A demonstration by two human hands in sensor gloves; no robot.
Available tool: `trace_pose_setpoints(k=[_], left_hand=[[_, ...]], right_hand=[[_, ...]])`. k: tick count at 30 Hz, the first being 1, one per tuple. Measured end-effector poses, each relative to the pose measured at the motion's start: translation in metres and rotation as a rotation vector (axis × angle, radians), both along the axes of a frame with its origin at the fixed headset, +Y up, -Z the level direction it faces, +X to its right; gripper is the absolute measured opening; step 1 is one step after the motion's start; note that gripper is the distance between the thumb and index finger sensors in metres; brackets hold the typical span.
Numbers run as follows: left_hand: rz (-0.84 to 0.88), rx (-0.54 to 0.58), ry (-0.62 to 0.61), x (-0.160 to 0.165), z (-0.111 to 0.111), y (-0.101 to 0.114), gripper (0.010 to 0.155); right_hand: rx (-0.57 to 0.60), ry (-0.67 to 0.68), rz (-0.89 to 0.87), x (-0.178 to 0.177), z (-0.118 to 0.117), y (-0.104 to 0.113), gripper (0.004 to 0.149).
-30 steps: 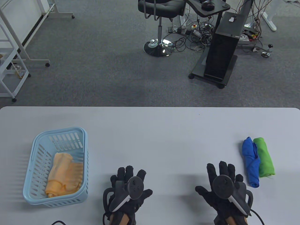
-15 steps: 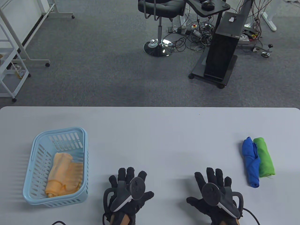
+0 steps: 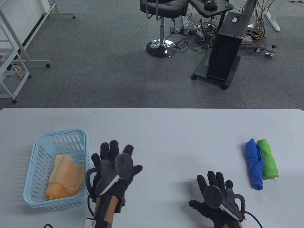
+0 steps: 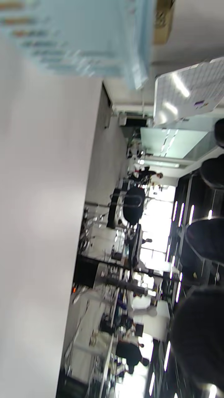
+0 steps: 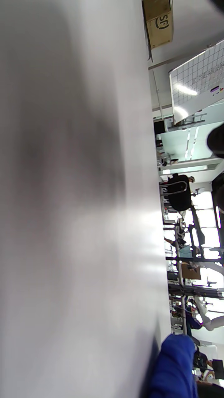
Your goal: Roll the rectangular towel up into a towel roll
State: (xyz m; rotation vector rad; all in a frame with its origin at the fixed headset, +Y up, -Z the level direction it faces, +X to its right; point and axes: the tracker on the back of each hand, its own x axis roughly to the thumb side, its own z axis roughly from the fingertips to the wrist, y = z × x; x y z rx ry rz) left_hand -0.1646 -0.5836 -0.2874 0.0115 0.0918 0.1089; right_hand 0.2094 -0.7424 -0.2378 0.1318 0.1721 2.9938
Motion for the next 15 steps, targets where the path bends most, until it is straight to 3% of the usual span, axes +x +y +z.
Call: trace_pose_setpoints(k=[4, 7, 10, 15], left_hand=[[-0.049, -0.063, 0.174, -0.067, -0.029, 0.027, 0.079], [-0.042, -0.11, 0.265, -0.109, -0.042, 0.026, 0.075], [-0.03, -0.228, 0.333, -0.143, -0.054, 0.008, 0.072], [-0.012, -0.425, 0.377, -0.173, -0.071, -0.05, 0.071]], right_hand=[[-0.014, -0.002, 0.009, 0.001, 0.0, -0.001, 0.101], [-0.034, -0.01, 0.027, 0.001, -0.002, -0.002, 0.101], [-0.059, -0.021, 0.022, 0.002, -0.003, -0.004, 0.101], [-0.095, -0.037, 0.05, 0.005, -0.005, -0.01, 0.101]])
